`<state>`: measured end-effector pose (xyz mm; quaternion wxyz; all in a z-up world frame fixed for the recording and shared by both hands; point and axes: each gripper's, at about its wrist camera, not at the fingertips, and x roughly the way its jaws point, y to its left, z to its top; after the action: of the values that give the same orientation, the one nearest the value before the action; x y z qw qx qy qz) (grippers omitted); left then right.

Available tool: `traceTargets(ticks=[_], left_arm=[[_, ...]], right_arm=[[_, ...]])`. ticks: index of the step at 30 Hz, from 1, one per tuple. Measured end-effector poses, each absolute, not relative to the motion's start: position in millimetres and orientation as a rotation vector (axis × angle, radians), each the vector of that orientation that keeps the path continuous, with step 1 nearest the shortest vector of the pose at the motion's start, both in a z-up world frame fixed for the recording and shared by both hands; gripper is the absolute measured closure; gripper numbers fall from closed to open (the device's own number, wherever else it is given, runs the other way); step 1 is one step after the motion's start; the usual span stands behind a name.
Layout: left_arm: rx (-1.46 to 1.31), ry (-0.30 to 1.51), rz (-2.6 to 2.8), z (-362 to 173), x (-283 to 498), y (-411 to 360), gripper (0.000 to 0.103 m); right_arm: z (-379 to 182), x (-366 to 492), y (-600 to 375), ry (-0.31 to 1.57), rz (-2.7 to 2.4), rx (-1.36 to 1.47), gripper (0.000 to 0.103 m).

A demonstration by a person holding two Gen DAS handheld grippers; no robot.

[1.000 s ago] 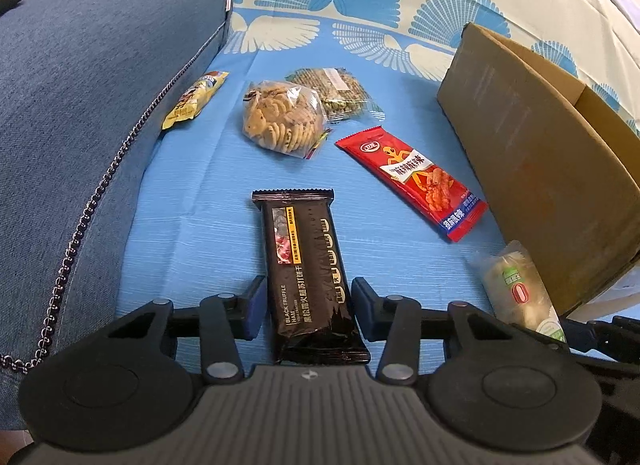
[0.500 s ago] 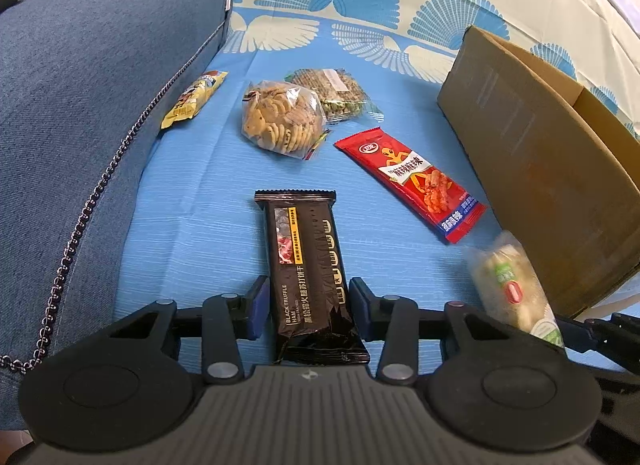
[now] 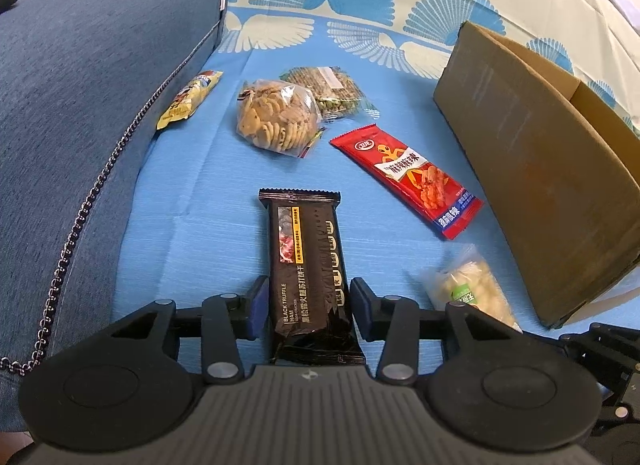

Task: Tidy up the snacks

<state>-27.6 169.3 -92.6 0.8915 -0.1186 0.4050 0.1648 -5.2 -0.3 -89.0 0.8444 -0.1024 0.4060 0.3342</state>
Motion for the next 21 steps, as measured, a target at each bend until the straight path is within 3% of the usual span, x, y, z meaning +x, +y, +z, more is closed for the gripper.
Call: traceTargets(ticks=[21], left_arm=[[-0.203, 0.831, 0.345, -96.4, -22.5, 165.5, 0.051]], right_arm=[[-91.6, -8.5, 2.2, 0.836, 0.713, -0.252, 0.054]])
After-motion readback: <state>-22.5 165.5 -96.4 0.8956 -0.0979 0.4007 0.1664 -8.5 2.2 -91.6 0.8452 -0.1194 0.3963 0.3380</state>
